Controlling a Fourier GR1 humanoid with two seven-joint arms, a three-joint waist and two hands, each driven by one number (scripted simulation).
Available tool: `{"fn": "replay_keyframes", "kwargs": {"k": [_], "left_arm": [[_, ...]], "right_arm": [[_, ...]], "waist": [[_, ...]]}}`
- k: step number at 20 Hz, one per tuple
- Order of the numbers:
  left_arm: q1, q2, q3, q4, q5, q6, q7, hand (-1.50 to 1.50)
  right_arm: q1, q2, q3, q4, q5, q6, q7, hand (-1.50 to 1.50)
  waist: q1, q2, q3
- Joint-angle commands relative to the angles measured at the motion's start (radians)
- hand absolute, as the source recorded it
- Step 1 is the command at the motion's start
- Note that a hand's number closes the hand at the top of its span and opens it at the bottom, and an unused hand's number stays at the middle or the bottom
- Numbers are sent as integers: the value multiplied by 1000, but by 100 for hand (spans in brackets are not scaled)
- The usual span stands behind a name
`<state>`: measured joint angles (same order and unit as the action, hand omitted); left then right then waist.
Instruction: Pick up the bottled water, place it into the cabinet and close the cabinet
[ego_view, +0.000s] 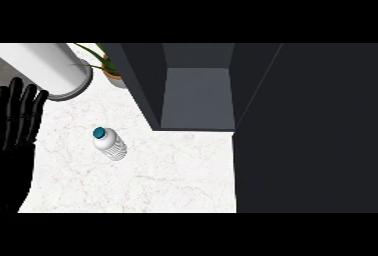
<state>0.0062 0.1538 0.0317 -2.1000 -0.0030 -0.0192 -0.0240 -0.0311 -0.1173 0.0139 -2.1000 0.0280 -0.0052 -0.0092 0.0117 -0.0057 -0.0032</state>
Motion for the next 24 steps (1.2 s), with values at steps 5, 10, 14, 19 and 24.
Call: {"fn": "replay_keyframes", "kwargs": {"k": [5,10,14,19,24], "left_arm": [[-44,-67,102,54,-129,200,36,-150],[36,-151,19,-8,-98,334,279,-150],[53,-153,-93,-49,-200,433,331,-150],[76,-153,-181,-92,-263,512,404,-150],[152,-154,-374,-106,-412,643,461,-150]], "right_arm": [[100,31,24,-152,-63,17,38,-150],[215,24,75,-160,-178,65,215,-150],[403,28,115,-330,-200,90,228,-150],[543,61,190,-373,-165,119,174,-150],[572,47,190,-429,-176,118,205,-150]], "waist": [[-19,4,3],[-15,2,4],[-21,2,4],[-19,3,4],[-19,1,4]]}}
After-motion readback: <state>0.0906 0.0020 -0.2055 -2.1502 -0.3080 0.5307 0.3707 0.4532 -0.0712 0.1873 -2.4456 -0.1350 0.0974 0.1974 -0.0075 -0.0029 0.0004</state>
